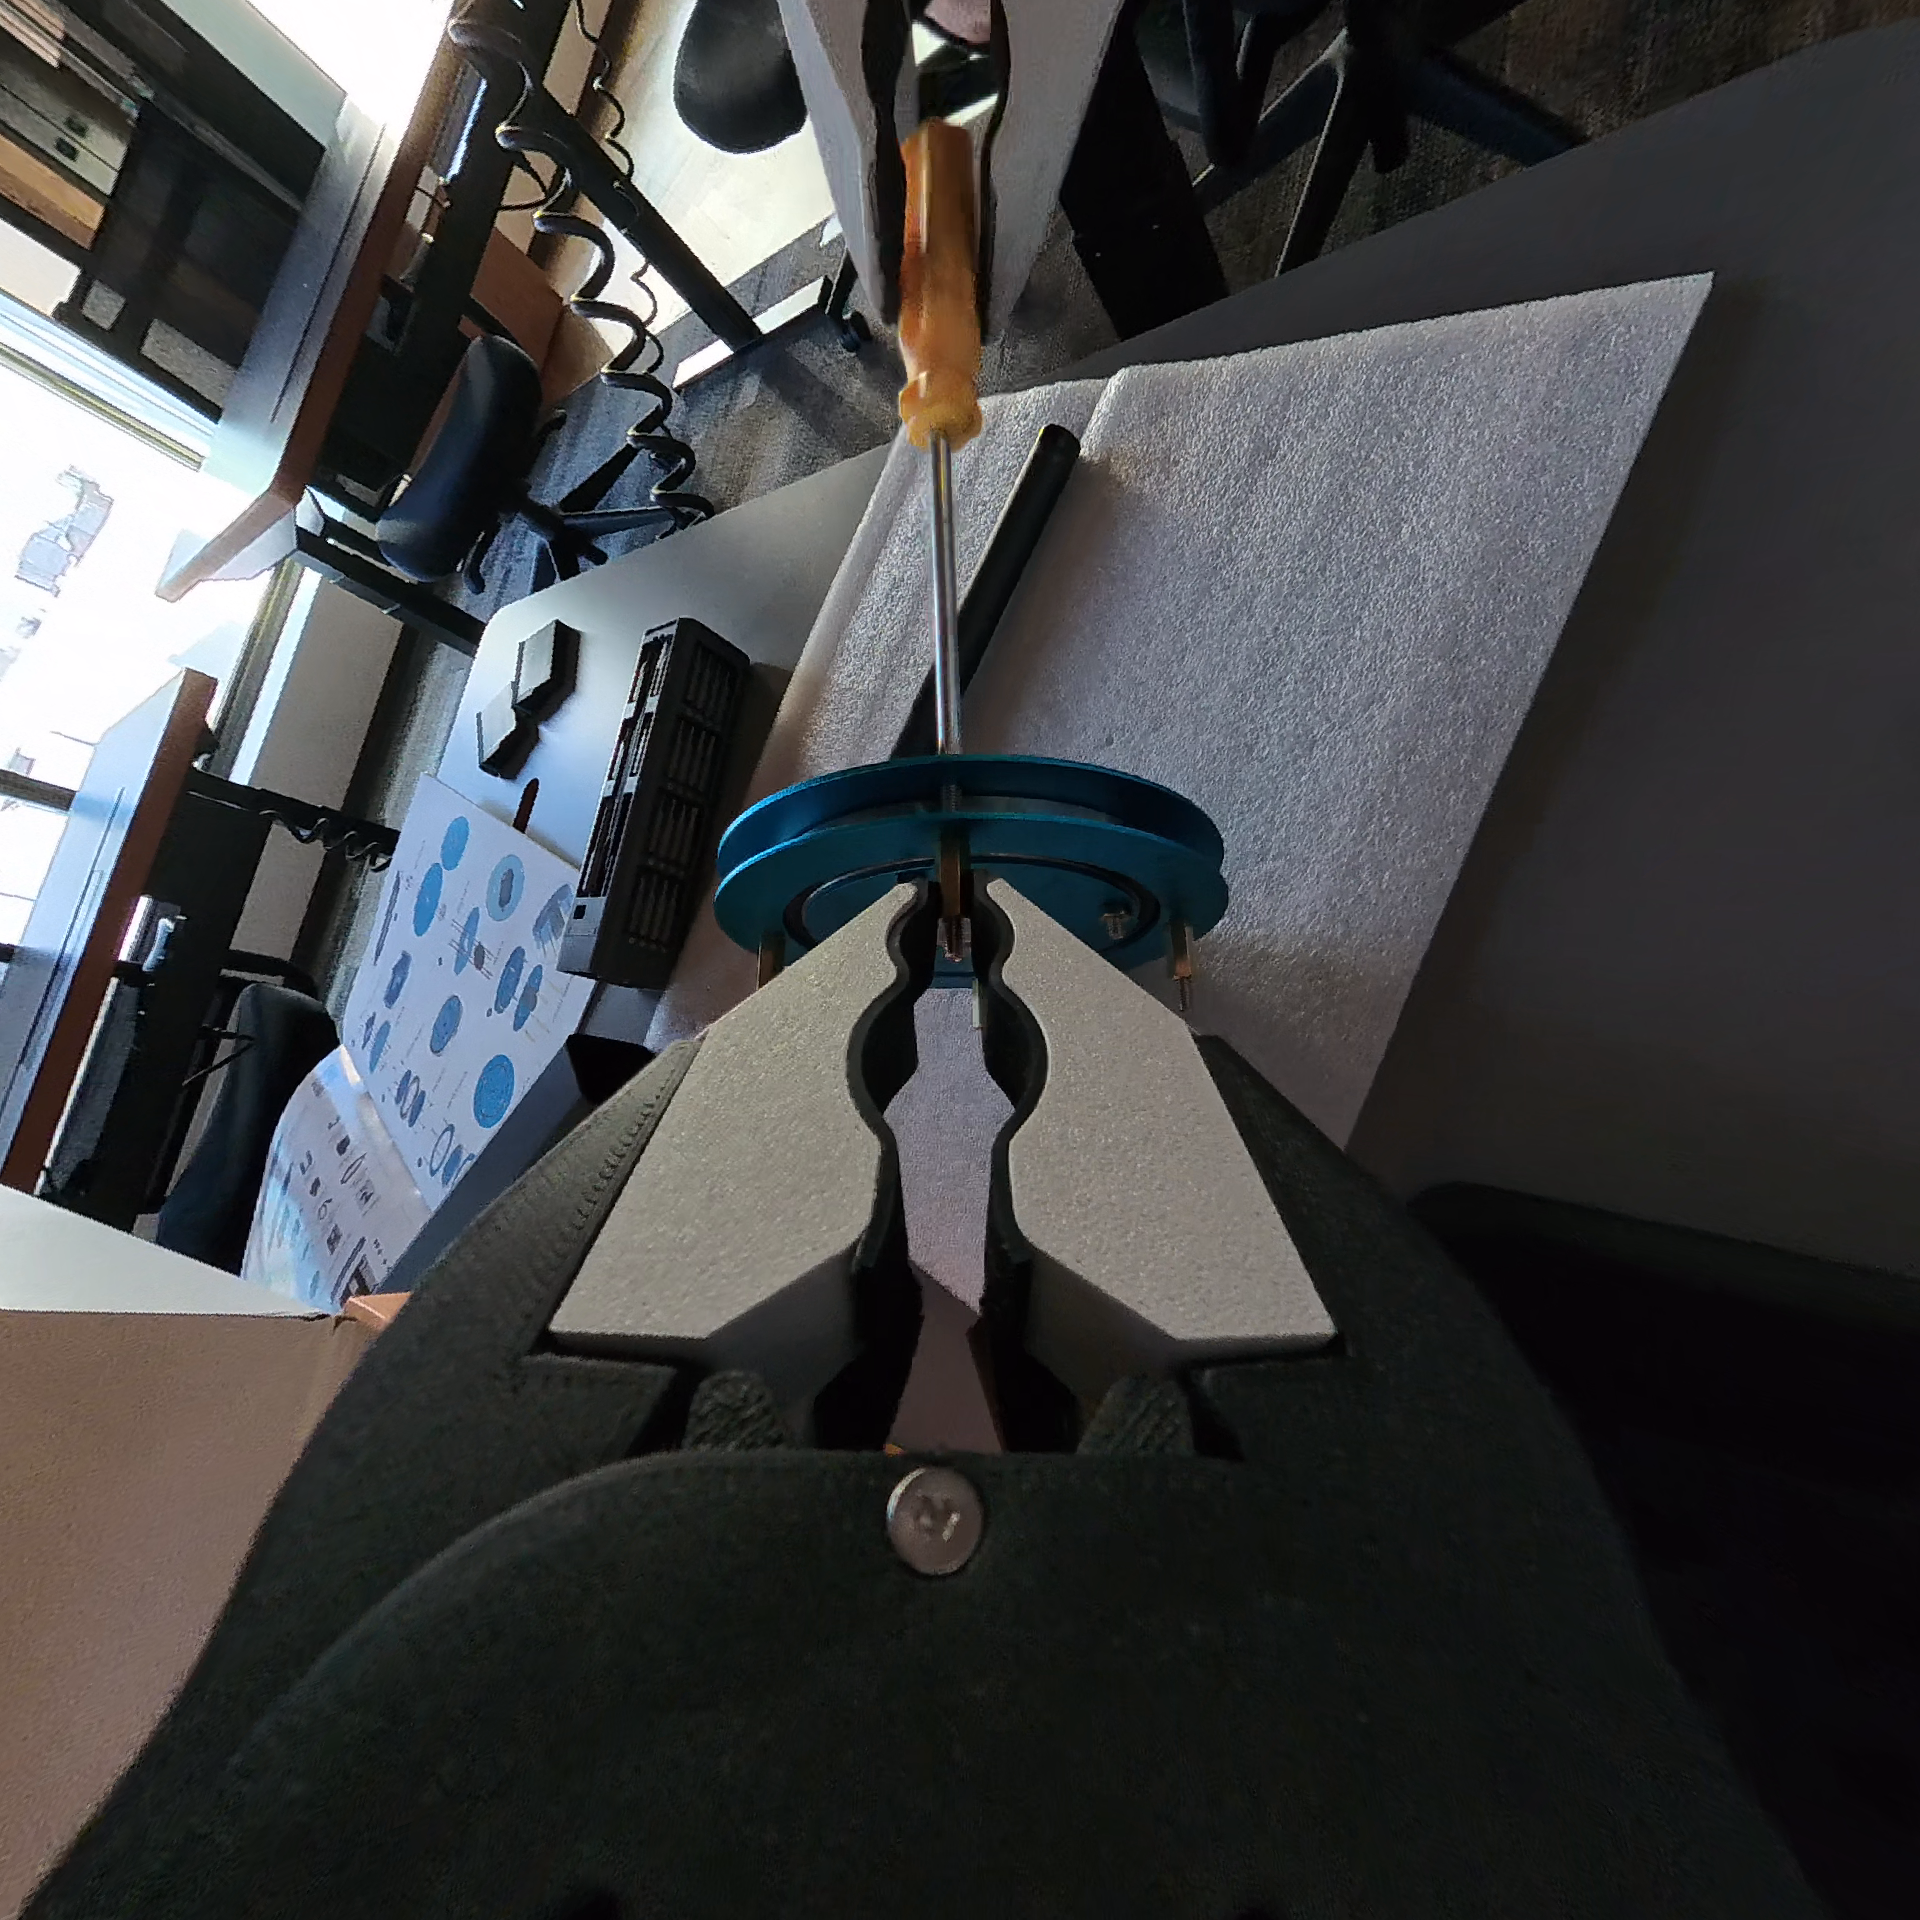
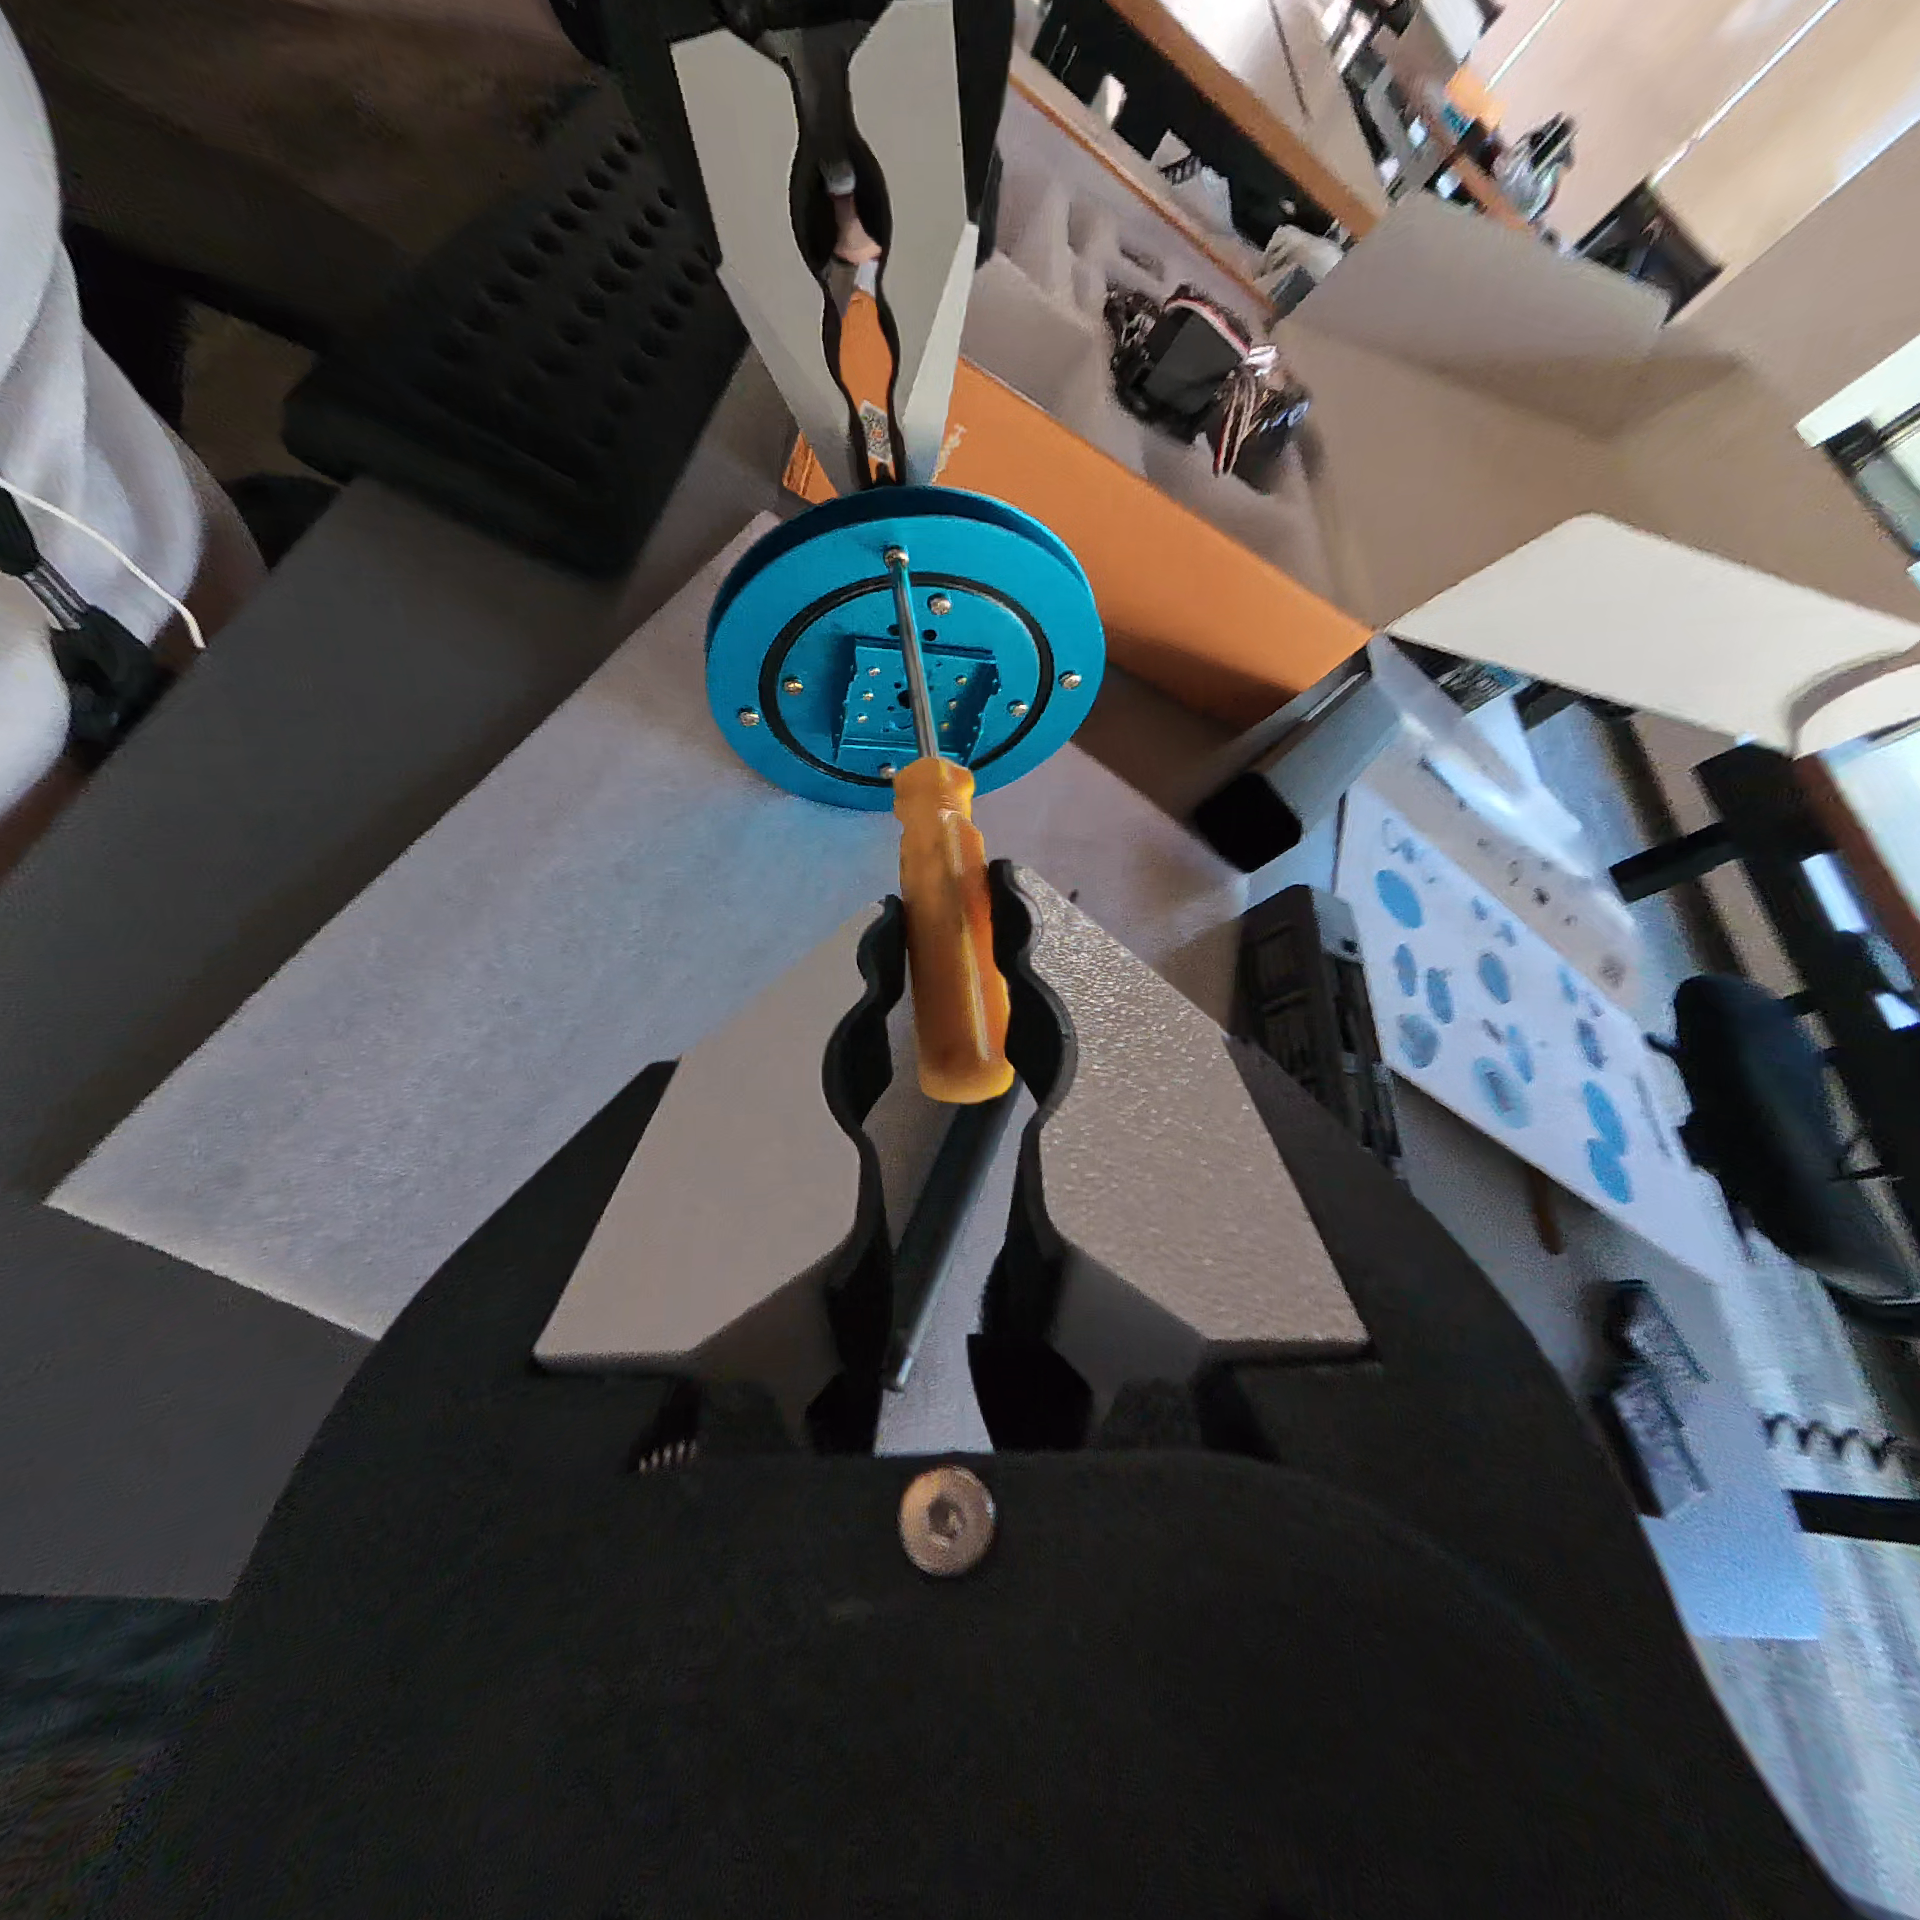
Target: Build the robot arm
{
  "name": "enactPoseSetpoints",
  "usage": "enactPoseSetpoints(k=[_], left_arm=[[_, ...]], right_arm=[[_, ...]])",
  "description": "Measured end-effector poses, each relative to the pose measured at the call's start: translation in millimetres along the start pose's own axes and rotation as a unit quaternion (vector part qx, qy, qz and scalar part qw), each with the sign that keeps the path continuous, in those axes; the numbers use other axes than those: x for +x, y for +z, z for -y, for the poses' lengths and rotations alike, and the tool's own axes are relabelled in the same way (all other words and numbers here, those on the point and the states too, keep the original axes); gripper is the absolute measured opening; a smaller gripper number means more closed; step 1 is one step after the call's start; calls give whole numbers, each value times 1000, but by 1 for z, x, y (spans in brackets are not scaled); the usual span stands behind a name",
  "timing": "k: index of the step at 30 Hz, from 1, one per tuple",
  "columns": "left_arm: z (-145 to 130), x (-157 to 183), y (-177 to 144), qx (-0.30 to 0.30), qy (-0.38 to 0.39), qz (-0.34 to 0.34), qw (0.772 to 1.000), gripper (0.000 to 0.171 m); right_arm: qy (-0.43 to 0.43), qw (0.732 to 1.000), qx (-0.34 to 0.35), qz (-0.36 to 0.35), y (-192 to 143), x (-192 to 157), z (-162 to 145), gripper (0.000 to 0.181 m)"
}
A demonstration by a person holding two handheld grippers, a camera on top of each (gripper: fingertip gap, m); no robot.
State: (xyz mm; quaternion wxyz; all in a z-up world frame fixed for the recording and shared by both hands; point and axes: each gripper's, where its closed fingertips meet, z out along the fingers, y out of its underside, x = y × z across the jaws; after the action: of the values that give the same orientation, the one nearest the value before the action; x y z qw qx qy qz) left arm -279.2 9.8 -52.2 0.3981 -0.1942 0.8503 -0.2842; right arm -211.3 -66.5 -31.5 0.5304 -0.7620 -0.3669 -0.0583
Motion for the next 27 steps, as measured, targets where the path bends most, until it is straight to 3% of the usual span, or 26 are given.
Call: enactPoseSetpoints(k=[2,6,12,21,27], left_arm=[[0,0,0,1,1,4,1000,4],[0,-2,1,0,3,8,1000,4],[2,1,1,-4,18,6,1000,4],[1,-2,2,-12,27,11,1000,4],[-1,-4,2,-12,22,14,1000,4]], right_arm=[[-12,1000,-7,-7,1,1,-3,16],[-152,986,-21,-69,2,1,-4,16],[55,998,-1,22,0,-2,-7,14],[209,972,14,102,-1,-4,-9,14],[43,998,-3,35,2,-6,-11,15]])
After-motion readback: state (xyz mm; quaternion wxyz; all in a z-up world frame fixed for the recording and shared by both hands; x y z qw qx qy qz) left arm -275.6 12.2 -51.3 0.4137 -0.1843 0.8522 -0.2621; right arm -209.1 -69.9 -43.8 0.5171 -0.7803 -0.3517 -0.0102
